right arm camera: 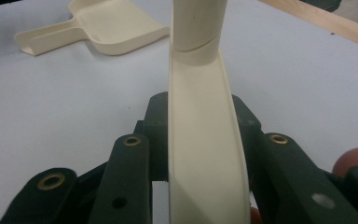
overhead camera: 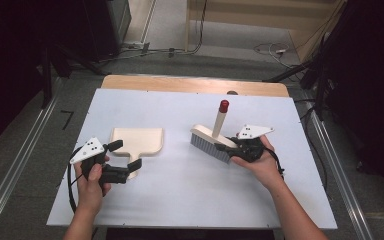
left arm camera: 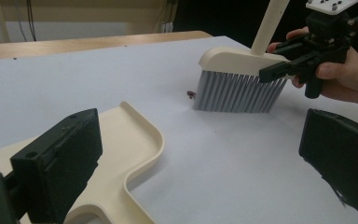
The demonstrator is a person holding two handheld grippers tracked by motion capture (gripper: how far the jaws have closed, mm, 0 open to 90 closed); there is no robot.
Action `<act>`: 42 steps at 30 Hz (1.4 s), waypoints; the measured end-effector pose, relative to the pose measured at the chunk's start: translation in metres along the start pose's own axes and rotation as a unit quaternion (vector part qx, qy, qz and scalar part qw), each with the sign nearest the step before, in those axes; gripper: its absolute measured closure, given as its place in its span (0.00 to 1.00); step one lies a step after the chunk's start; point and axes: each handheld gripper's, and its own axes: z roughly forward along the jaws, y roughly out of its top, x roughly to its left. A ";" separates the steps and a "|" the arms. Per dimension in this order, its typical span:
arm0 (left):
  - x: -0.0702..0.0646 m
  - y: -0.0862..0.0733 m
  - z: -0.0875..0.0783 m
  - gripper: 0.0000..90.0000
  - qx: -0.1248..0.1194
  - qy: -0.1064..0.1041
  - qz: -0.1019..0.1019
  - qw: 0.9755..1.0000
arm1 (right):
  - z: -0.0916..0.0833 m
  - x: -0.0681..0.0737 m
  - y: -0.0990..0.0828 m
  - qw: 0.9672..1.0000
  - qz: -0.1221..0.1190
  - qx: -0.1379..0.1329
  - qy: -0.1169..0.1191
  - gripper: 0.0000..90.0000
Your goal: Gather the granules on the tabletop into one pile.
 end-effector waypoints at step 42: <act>-0.001 0.001 0.000 0.00 0.001 0.000 -0.001 1.000 | -0.016 -0.027 0.014 0.996 0.023 0.000 -0.086 0.73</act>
